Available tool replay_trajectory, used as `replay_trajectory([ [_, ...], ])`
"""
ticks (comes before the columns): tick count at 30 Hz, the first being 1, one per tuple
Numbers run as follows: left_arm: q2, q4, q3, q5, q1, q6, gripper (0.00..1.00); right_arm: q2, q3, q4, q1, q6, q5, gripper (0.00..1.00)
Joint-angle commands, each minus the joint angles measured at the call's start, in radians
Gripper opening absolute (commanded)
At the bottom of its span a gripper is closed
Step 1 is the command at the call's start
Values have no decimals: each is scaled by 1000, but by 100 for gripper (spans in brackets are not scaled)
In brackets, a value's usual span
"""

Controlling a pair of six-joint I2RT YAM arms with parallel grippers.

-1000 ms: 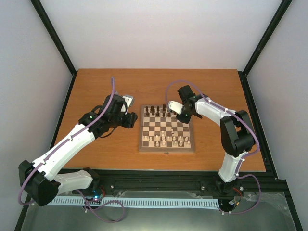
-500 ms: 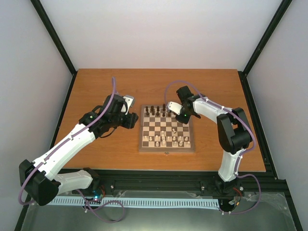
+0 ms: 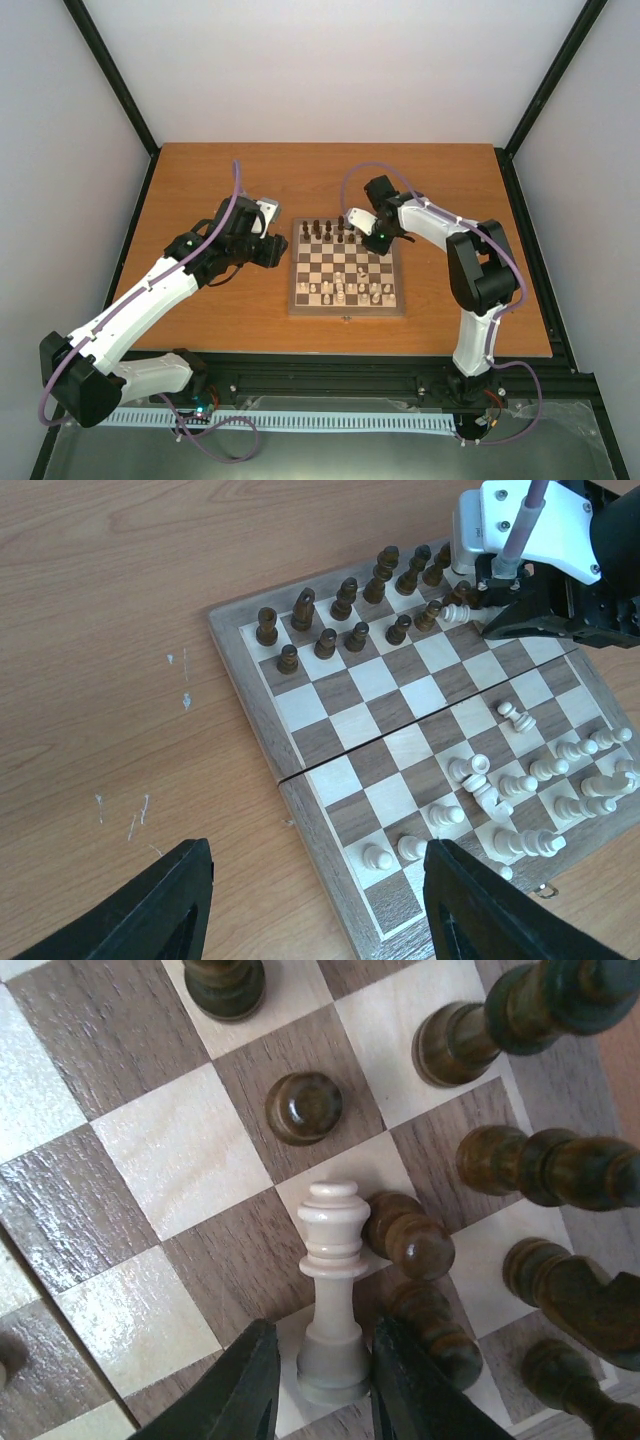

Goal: Set up the chess pieces on the board

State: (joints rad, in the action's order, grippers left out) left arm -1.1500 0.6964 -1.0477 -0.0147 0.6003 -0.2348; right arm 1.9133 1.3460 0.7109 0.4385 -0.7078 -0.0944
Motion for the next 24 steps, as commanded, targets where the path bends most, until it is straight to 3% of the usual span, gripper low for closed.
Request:
replay_trajectory([
  [1,-4,-14,-3,8,-2,20,60,29,29,36,4,51,-3,27],
  [9,-4,-14,-4,15,-2,20,60,24,24,86,5,81,-1,26],
  [16,-2,-15,-3,15,-2,20,60,7,3,102,5,101,-34,14],
  [24,8,-44,-5,45,-10,-64,61,-203,-83,99,3,153,-133,13],
])
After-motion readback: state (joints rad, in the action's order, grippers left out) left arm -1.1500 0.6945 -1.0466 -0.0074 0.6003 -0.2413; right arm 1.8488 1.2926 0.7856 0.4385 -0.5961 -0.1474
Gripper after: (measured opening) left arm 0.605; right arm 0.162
